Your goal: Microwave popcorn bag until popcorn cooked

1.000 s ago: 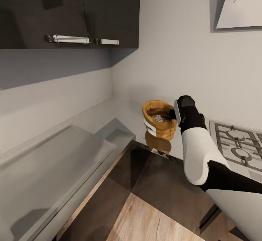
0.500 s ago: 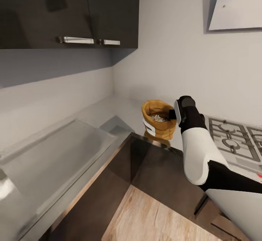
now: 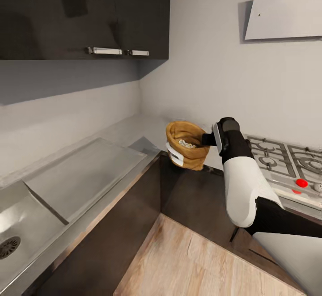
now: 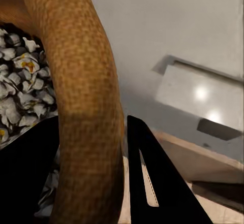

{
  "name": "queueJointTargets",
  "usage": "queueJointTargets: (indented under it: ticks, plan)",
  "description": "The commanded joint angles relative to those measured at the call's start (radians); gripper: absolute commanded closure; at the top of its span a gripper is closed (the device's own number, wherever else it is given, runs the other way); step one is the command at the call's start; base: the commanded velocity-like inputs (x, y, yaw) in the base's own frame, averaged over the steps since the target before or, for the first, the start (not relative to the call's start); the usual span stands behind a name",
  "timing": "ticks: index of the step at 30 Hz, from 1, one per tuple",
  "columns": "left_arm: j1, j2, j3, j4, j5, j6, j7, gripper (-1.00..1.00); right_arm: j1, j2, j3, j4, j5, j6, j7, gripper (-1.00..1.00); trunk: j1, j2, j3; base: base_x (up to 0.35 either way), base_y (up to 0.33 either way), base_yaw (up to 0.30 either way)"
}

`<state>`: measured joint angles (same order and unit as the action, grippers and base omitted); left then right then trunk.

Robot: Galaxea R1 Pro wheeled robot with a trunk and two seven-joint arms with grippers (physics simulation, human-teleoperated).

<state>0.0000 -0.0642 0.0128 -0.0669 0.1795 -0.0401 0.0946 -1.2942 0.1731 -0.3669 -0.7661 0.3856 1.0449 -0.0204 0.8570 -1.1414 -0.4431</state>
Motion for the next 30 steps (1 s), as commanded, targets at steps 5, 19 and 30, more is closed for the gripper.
queueJointTargets:
  ticks: [5,19,30]
  plan:
    - [0.0,0.0,0.001,-0.001,0.006,-0.002,0.002,-1.0,-0.001,0.001,-0.003,-0.001,0.007,0.002,-0.006,1.0,-0.001,-0.001,-0.001,-0.345,0.0,0.0]
    - [0.0,0.001,0.003,-0.002,0.006,-0.001,0.002,-1.0,0.023,0.001,-0.011,0.024,-0.001,0.002,-0.01,1.0,-0.001,-0.001,0.014,-0.334,0.0,0.0]
    - [0.0,0.001,0.003,-0.004,0.006,-0.001,0.001,-1.0,0.106,0.001,-0.012,0.027,-0.005,0.002,0.002,1.0,-0.001,-0.001,0.024,-0.017,0.0,0.0]
